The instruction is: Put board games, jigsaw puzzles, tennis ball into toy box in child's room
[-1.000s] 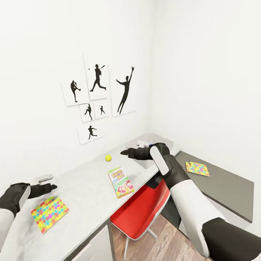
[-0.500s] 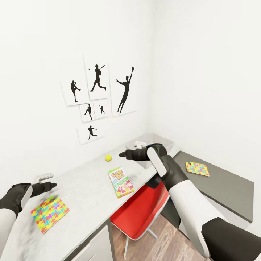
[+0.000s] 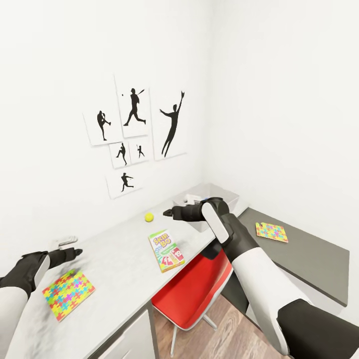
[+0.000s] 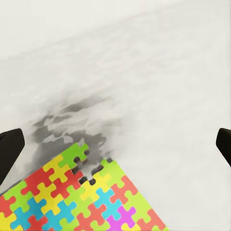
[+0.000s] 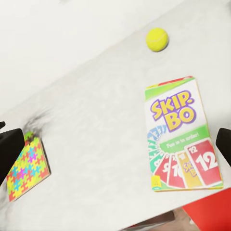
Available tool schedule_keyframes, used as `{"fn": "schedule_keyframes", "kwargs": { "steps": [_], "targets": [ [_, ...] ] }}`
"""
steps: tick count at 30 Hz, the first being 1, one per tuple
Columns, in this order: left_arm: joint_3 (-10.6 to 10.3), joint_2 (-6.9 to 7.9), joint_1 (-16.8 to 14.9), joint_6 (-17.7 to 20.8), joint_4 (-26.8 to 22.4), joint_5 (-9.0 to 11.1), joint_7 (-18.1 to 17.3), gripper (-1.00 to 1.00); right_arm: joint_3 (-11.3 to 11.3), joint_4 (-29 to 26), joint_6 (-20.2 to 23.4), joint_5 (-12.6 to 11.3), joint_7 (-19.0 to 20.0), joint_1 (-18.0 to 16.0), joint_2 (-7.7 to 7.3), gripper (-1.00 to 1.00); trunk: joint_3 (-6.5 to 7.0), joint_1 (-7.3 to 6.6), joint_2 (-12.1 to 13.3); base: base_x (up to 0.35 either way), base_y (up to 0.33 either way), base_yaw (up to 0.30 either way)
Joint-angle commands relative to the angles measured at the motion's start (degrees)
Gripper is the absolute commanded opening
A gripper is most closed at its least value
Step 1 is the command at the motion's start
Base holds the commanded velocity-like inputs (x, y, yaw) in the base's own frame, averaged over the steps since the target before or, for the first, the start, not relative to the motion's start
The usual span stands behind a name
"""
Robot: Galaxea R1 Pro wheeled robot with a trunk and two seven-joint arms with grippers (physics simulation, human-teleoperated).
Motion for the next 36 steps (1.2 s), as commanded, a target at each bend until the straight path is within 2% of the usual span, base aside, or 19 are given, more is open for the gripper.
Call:
{"fn": "schedule_keyframes", "kwargs": {
  "steps": [1, 16, 24, 36],
  "targets": [
    [0.4, -0.06, -0.1, -0.1, -0.1, -0.2, -0.3, 1.0, 0.0, 0.0, 0.2, -0.2, -0.2, -0.1, 0.0, 1.0, -0.15, 0.04, -0.1, 0.0, 0.0, 0.0],
    [0.5, 0.14, -0.1, -1.2, -0.5, -0.2, -0.3, 1.0, 0.3, -1.1, 1.2, -0.2, 0.1, 0.0, 0.0, 1.0, -1.38, 0.04, -0.1, 0.0, 0.0, 0.0],
    [0.3, 0.09, -0.1, -3.0, -0.5, -0.2, -0.2, 1.0, 0.4, -1.2, 1.9, -0.2, 0.2, 0.0, 0.0, 1.0, -2.14, 0.04, -0.1, 0.0, 0.0, 0.0],
    [0.5, 0.09, -0.1, -3.2, -0.5, -0.2, -0.2, 1.0, 0.5, -1.2, 1.9, -0.2, 0.3, 0.0, 0.0, 1.0, -3.27, 0.04, -0.1, 0.0, 0.0, 0.0]
  ]
}}
